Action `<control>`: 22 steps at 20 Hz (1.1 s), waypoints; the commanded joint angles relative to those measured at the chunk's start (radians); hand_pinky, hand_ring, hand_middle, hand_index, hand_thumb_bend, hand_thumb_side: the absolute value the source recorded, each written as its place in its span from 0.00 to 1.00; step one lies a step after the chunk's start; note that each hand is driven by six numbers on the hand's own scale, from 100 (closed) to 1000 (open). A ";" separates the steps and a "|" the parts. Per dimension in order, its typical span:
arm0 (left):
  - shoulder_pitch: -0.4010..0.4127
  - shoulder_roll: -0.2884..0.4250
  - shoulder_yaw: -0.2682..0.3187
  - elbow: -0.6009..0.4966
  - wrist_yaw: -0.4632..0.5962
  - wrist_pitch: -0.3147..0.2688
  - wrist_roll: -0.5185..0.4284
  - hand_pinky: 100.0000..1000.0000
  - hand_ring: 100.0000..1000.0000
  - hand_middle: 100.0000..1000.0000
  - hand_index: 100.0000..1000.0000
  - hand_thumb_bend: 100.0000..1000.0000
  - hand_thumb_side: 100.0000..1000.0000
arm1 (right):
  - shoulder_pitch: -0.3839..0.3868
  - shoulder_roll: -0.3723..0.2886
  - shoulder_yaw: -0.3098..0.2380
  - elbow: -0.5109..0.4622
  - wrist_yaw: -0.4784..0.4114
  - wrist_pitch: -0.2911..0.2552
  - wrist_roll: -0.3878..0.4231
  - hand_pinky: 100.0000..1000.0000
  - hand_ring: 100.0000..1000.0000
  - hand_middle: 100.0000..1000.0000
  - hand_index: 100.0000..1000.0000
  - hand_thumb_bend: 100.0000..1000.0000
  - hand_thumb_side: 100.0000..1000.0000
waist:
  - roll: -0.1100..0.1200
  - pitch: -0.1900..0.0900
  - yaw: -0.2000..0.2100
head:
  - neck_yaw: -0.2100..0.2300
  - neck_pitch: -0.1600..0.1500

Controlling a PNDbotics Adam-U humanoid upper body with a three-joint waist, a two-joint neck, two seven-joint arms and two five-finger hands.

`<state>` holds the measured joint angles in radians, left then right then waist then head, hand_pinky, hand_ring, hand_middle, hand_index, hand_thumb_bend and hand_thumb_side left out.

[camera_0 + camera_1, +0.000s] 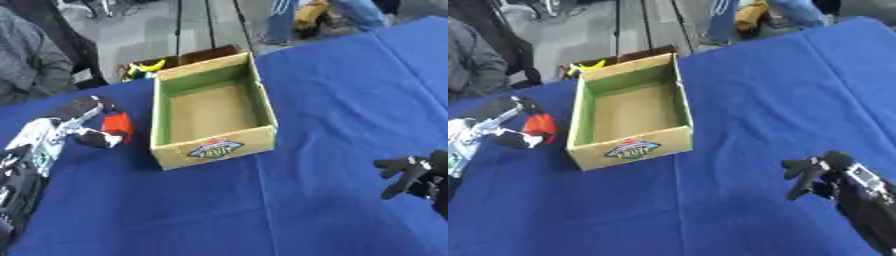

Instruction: Pick up objects on the table and place them in the box.

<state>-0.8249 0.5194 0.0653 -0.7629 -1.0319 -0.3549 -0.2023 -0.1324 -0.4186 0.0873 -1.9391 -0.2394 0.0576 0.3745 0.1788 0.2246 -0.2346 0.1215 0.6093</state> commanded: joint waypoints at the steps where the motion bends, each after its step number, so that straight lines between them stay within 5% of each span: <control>1: -0.006 0.034 0.003 0.005 0.001 0.001 -0.014 0.78 0.73 0.70 0.77 0.53 0.30 | -0.012 -0.012 0.000 -0.019 0.006 -0.003 0.004 0.56 0.88 0.58 0.49 0.00 1.00 | -0.007 -0.011 -0.001 | 0.002 -0.008; 14: 0.000 0.037 0.000 0.009 0.033 0.020 -0.158 0.74 0.69 0.69 0.78 0.49 0.28 | -0.012 -0.010 -0.002 -0.019 0.007 -0.005 0.004 0.56 0.88 0.58 0.49 0.00 1.00 | -0.009 -0.009 0.003 | -0.002 -0.007; 15: 0.001 0.037 0.000 0.008 0.035 0.022 -0.161 0.68 0.66 0.67 0.77 0.36 0.18 | -0.012 -0.010 -0.002 -0.019 0.007 -0.005 0.004 0.56 0.88 0.58 0.49 0.00 1.00 | -0.010 -0.008 0.003 | -0.002 -0.007; 16: 0.001 0.039 0.004 0.011 0.039 0.030 -0.163 0.50 0.50 0.61 0.72 0.00 0.03 | -0.011 -0.010 -0.003 -0.019 0.006 -0.005 0.004 0.56 0.88 0.58 0.49 0.00 1.00 | -0.012 -0.010 0.004 | -0.003 -0.006; 17: 0.001 0.041 0.005 0.012 0.046 0.040 -0.165 0.42 0.43 0.58 0.68 0.00 0.11 | -0.011 -0.010 -0.003 -0.019 0.005 -0.005 0.004 0.56 0.88 0.58 0.49 0.00 1.00 | -0.013 -0.012 0.005 | -0.003 -0.006; 22: 0.000 0.049 -0.001 0.007 0.096 0.077 -0.201 0.28 0.33 0.53 0.64 0.00 0.21 | -0.008 -0.010 -0.005 -0.017 -0.007 -0.004 0.003 0.56 0.88 0.58 0.49 0.00 1.00 | -0.020 -0.027 0.010 | -0.006 -0.004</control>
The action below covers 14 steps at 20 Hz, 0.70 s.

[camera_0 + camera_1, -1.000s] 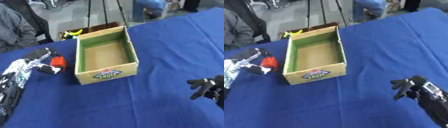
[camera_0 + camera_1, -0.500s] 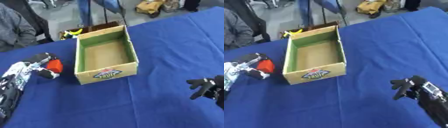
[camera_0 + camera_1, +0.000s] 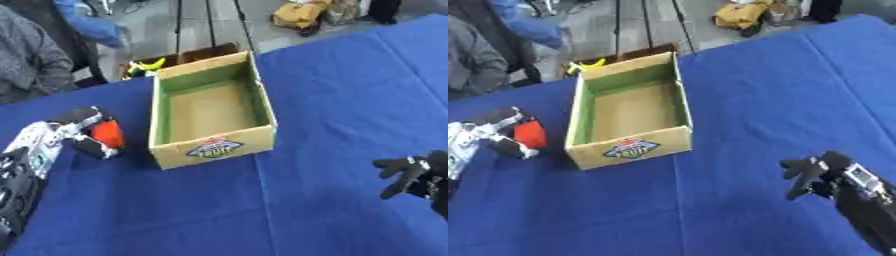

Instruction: Pick up objects on the table and place them in the box.

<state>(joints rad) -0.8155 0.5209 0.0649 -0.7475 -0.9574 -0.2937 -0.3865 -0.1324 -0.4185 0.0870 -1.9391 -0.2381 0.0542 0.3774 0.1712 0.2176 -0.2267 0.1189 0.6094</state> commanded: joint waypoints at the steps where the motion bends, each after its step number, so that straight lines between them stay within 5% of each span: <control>1: -0.010 0.049 -0.001 -0.011 0.031 0.021 -0.024 0.26 0.32 0.52 0.63 0.00 0.23 | -0.007 -0.010 -0.005 -0.017 -0.011 -0.001 -0.001 0.56 0.88 0.58 0.49 0.00 1.00 | -0.013 -0.023 0.003 | -0.004 -0.004; 14: -0.046 0.056 -0.013 -0.097 0.171 0.025 -0.048 0.21 0.28 0.47 0.59 0.00 0.30 | 0.004 -0.013 -0.011 -0.014 -0.046 0.003 -0.004 0.55 0.88 0.58 0.49 0.00 1.00 | -0.029 -0.062 0.005 | -0.003 -0.001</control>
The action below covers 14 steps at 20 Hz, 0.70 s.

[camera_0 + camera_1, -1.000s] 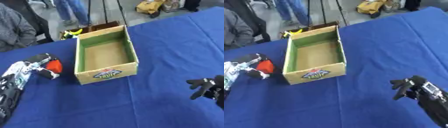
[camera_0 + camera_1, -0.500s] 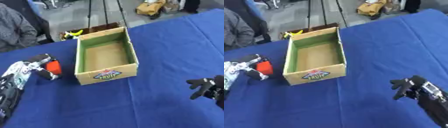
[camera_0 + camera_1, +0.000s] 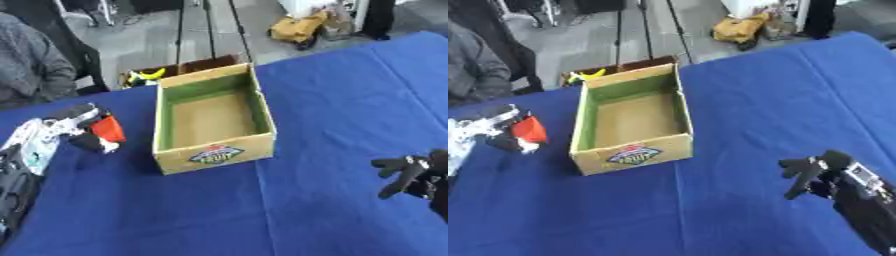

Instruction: Pick up objects on the table and place them in the box.

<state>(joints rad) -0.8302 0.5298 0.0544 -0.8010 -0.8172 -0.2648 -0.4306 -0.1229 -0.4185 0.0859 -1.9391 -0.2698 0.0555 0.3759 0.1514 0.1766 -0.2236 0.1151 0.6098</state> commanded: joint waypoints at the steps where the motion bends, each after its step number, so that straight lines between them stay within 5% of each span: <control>1: -0.036 0.045 -0.006 -0.055 0.041 -0.005 -0.005 0.21 0.28 0.47 0.59 0.00 0.30 | -0.005 -0.013 -0.010 -0.014 -0.017 0.002 -0.002 0.55 0.88 0.58 0.49 0.00 1.00 | -0.010 -0.023 0.002 | 0.001 -0.001; 14: -0.129 -0.096 -0.061 -0.174 -0.038 0.027 0.057 0.23 0.30 0.49 0.61 0.00 0.32 | -0.011 -0.014 -0.002 -0.014 -0.037 0.007 0.009 0.55 0.88 0.58 0.49 0.00 1.00 | -0.013 -0.034 -0.022 | 0.022 -0.005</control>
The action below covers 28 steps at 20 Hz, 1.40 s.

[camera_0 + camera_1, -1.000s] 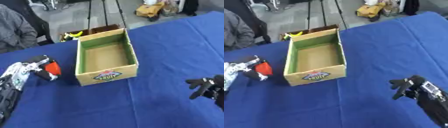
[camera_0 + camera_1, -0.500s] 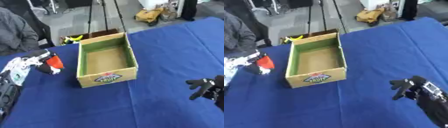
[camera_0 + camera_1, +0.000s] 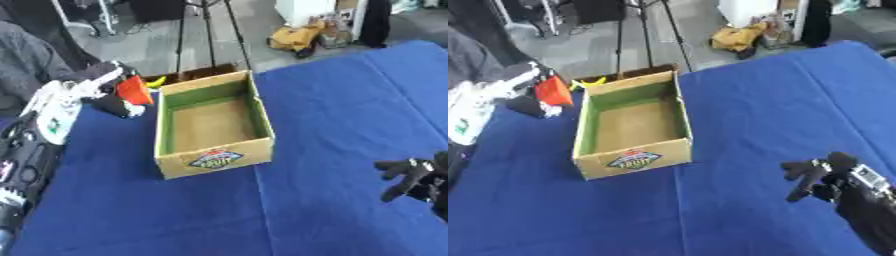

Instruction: Pick up objects on the table and place them in the box.

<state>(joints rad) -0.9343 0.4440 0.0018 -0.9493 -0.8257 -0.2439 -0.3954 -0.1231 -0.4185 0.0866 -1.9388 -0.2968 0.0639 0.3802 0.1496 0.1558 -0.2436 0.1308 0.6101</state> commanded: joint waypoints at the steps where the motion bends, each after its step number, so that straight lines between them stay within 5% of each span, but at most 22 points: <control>1: -0.024 -0.027 -0.016 -0.024 -0.045 0.007 0.029 0.23 0.31 0.49 0.61 0.00 0.32 | -0.014 -0.013 -0.002 -0.015 -0.011 -0.001 0.006 0.55 0.88 0.58 0.49 0.00 1.00 | -0.011 -0.010 -0.005 | 0.009 -0.007; 6: -0.005 -0.091 -0.025 0.002 -0.123 0.009 0.078 0.28 0.35 0.52 0.63 0.00 0.30 | -0.020 -0.010 -0.001 -0.017 -0.009 -0.001 0.010 0.55 0.88 0.58 0.49 0.00 1.00 | -0.010 0.001 -0.020 | 0.017 -0.013; 13: 0.023 -0.148 -0.025 0.015 -0.207 -0.011 0.182 0.51 0.52 0.63 0.74 0.00 0.06 | -0.023 -0.006 -0.002 -0.017 -0.003 -0.001 0.012 0.55 0.88 0.58 0.49 0.00 1.00 | -0.008 0.009 -0.020 | 0.013 -0.015; 14: 0.025 -0.153 -0.032 0.024 -0.216 -0.021 0.194 0.58 0.58 0.67 0.76 0.07 0.21 | -0.023 -0.006 -0.002 -0.017 -0.002 0.000 0.013 0.55 0.88 0.58 0.49 0.00 1.00 | -0.008 0.009 -0.019 | 0.012 -0.016; 15: 0.027 -0.157 -0.037 0.031 -0.226 -0.031 0.205 0.59 0.59 0.68 0.76 0.12 0.25 | -0.023 -0.005 -0.002 -0.017 -0.002 0.000 0.013 0.55 0.88 0.58 0.49 0.00 1.00 | -0.008 0.010 -0.018 | 0.012 -0.017; 16: 0.028 -0.158 -0.041 0.035 -0.237 -0.040 0.214 0.66 0.69 0.71 0.78 0.35 0.47 | -0.024 -0.005 -0.002 -0.017 -0.002 0.000 0.014 0.55 0.88 0.58 0.49 0.00 1.00 | -0.008 0.010 -0.018 | 0.011 -0.017; 17: 0.029 -0.157 -0.043 0.035 -0.250 -0.049 0.225 0.68 0.71 0.71 0.78 0.40 0.52 | -0.024 -0.005 -0.002 -0.017 -0.002 0.000 0.014 0.55 0.88 0.58 0.49 0.00 1.00 | -0.008 0.010 -0.018 | 0.011 -0.017; 18: 0.030 -0.156 -0.041 0.029 -0.261 -0.056 0.237 0.74 0.75 0.73 0.79 0.59 0.68 | -0.023 -0.004 -0.003 -0.016 -0.001 -0.001 0.014 0.55 0.88 0.58 0.49 0.00 1.00 | -0.008 0.010 -0.017 | 0.010 -0.017; 20: 0.032 -0.152 -0.037 0.010 -0.271 -0.069 0.266 0.80 0.78 0.75 0.79 0.71 0.82 | -0.021 -0.004 -0.005 -0.016 -0.001 -0.001 0.012 0.55 0.88 0.58 0.49 0.00 1.00 | -0.009 0.010 -0.014 | 0.008 -0.019; 23: 0.037 -0.147 -0.038 -0.017 -0.263 -0.086 0.311 0.87 0.82 0.78 0.81 0.71 0.91 | -0.021 -0.002 -0.005 -0.015 -0.002 0.000 0.013 0.55 0.88 0.58 0.49 0.00 1.00 | -0.010 0.008 -0.005 | 0.003 -0.017; 28: 0.046 -0.139 -0.048 -0.050 -0.235 -0.102 0.371 0.92 0.85 0.82 0.83 0.55 0.96 | -0.020 -0.001 -0.008 -0.015 -0.006 -0.001 0.012 0.56 0.88 0.58 0.49 0.00 1.00 | -0.015 0.007 0.008 | -0.002 -0.017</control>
<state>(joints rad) -0.8742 0.2735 -0.0455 -0.9740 -1.0707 -0.3422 -0.0406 -0.1352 -0.4112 0.0863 -1.9389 -0.2997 0.0661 0.3908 0.1454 0.1788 -0.2373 0.1302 0.6042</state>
